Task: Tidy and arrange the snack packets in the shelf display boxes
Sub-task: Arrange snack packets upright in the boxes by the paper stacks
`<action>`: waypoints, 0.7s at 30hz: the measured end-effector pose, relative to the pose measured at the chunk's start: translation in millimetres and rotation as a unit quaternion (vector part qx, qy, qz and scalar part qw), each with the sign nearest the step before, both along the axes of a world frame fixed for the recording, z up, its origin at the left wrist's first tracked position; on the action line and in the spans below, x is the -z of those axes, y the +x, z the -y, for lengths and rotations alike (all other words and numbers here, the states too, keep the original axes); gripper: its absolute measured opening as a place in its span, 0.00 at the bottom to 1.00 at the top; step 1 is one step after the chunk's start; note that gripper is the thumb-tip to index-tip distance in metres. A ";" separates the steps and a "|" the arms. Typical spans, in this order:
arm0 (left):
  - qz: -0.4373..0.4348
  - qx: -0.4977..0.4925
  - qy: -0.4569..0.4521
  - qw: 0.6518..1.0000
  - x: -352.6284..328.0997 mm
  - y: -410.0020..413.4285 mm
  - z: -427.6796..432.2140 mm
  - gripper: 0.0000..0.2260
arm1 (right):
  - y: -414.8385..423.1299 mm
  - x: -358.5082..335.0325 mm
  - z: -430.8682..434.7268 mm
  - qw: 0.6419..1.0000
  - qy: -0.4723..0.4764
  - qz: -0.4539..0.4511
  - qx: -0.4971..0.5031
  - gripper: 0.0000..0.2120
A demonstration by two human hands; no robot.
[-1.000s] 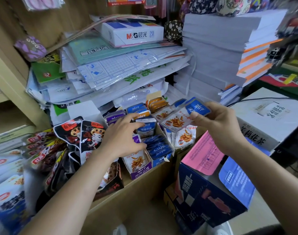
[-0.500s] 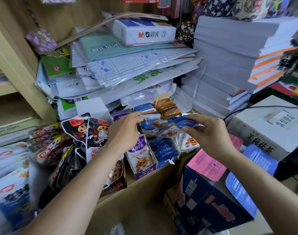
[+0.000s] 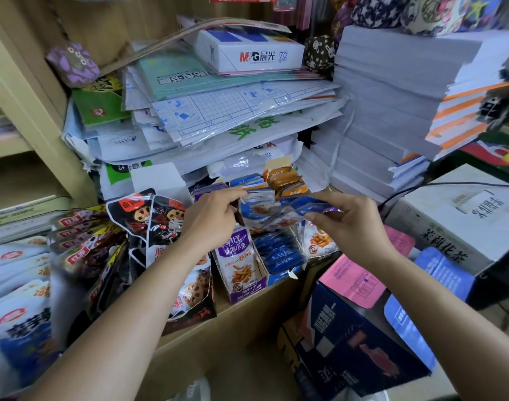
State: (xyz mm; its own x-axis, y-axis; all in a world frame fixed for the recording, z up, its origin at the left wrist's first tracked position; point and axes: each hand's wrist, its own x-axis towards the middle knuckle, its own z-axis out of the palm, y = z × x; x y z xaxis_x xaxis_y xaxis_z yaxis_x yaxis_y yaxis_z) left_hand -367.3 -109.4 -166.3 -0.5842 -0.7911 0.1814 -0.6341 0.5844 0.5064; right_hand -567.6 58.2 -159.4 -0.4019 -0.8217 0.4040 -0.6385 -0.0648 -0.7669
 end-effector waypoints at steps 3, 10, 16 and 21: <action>-0.002 0.008 0.003 1.000 0.6 2.3 1.9 0.24 | 2.8 0.1 5.1 0.997 0.027 -0.076 -0.017 0.14; -0.014 0.039 -0.003 0.999 -4.4 4.4 -6.9 0.22 | 19.5 15.2 11.7 0.973 0.029 -0.213 -0.087 0.12; -0.019 0.072 0.024 0.997 -7.6 8.9 -10.3 0.14 | 24.8 35.8 11.5 0.962 0.104 -0.227 -0.106 0.17; 0.035 0.120 -0.013 0.992 -8.9 15.1 -17.2 0.18 | 28.3 32.9 3.9 0.972 0.120 -0.174 -0.100 0.26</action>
